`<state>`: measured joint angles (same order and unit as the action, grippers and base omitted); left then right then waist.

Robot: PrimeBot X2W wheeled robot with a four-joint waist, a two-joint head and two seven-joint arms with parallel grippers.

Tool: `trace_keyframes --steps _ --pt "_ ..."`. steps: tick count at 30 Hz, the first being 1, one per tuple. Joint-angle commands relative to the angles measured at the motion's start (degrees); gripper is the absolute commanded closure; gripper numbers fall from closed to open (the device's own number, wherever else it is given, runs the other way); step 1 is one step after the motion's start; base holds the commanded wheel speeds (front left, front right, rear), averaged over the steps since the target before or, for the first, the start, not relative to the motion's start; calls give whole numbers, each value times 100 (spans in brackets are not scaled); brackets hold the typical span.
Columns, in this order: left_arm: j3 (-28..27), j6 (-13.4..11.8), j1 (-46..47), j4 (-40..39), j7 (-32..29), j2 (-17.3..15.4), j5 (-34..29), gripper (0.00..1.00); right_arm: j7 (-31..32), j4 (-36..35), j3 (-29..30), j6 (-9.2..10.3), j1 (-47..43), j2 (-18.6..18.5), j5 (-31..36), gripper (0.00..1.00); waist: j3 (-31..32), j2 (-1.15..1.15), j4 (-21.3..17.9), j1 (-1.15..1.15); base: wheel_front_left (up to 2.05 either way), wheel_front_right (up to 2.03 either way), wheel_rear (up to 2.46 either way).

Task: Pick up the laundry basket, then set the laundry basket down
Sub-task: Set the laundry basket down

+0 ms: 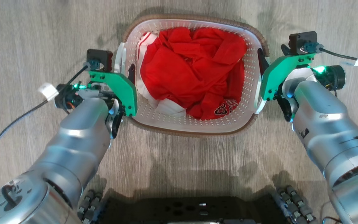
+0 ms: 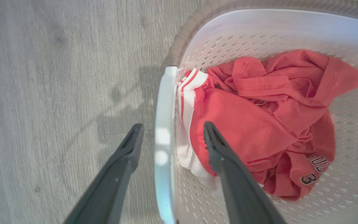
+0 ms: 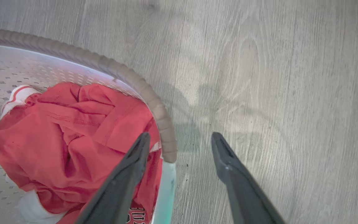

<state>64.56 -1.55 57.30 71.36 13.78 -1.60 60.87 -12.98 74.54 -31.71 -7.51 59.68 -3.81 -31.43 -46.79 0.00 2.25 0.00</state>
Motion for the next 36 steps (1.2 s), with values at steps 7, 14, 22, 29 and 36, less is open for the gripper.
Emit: trace_keyframes --steps 7,14,22,29,36 --pt "-163 -55 -137 -39 117 -128 -25 0 -167 -62 -1 2 -77 93 115 0 356 0 7 0 0 0 0" --pt "-743 -213 -335 -594 120 -329 -516 0 -199 -322 307 2 -197 93 342 0 830 0 6 0 0 0 0" --pt "-1970 -429 -1076 -1749 121 -586 -1545 0 -201 -1275 1255 2 -842 93 1281 0 1504 0 45 0 0 0 0" --pt "-2946 -411 -1821 -2616 121 -606 -2480 0 -201 -2256 1821 2 -1585 93 1861 0 2026 0 88 0 0 0 0" --pt "-3883 -291 -2709 -3550 121 -557 -3472 0 -201 -3228 2109 2 -2399 93 2072 0 2563 0 79 0 0 0 0"
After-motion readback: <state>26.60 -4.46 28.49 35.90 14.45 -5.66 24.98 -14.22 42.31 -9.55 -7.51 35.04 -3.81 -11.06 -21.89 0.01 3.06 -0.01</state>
